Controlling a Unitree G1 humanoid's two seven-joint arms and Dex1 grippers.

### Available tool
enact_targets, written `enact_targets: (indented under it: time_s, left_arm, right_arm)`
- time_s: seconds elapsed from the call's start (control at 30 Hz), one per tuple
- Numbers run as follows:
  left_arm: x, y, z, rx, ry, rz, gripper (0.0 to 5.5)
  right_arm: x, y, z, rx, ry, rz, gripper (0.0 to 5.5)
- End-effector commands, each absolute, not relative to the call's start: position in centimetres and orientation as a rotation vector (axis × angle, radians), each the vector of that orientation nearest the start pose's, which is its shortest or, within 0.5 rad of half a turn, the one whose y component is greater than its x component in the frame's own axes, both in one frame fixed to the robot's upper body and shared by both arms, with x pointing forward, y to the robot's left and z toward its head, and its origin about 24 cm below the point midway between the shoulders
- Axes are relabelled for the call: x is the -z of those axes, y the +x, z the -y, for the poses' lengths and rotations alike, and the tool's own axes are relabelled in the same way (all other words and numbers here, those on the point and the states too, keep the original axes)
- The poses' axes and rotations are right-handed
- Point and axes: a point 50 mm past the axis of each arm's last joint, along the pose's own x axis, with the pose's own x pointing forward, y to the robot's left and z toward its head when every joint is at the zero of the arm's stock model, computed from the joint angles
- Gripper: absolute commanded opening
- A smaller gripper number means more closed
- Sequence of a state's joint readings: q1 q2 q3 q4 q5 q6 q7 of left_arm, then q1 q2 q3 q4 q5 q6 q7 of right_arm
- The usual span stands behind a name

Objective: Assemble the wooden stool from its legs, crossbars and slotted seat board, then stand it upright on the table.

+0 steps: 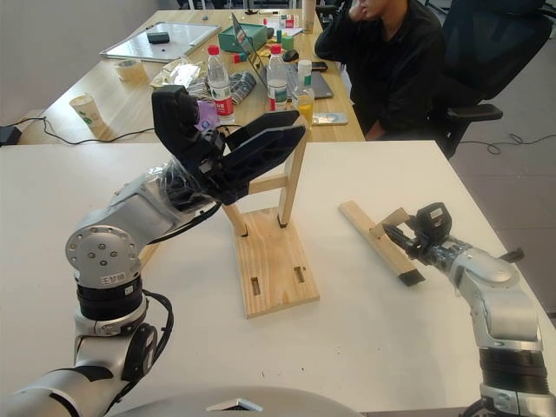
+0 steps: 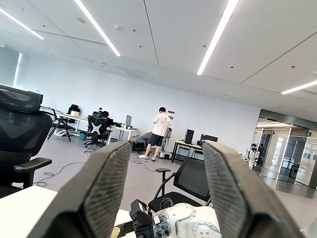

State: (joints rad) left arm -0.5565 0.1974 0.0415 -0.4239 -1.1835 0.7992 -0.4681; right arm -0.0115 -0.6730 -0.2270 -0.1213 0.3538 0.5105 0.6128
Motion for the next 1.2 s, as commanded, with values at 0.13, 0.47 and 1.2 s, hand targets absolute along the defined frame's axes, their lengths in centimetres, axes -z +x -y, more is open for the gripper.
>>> enact_targets:
  time_s: [0.13,0.47,1.2]
  left_arm:
    - [-23.8,24.5,-7.6,1.380,-0.553,0.213,2.59]
    - [-23.7,24.4,-7.4,1.375,-0.550,0.218,2.59]
    - [-23.7,24.3,-7.1,1.361,-0.562,0.227,2.59]
  right_arm:
    - [-10.4,24.7,27.3,-0.397,-0.185,-0.304,0.78]
    - [-10.7,25.8,26.9,-0.420,-0.227,-0.370,0.39]
    - [-9.0,26.8,28.6,-0.506,-0.226,-0.801,0.39]
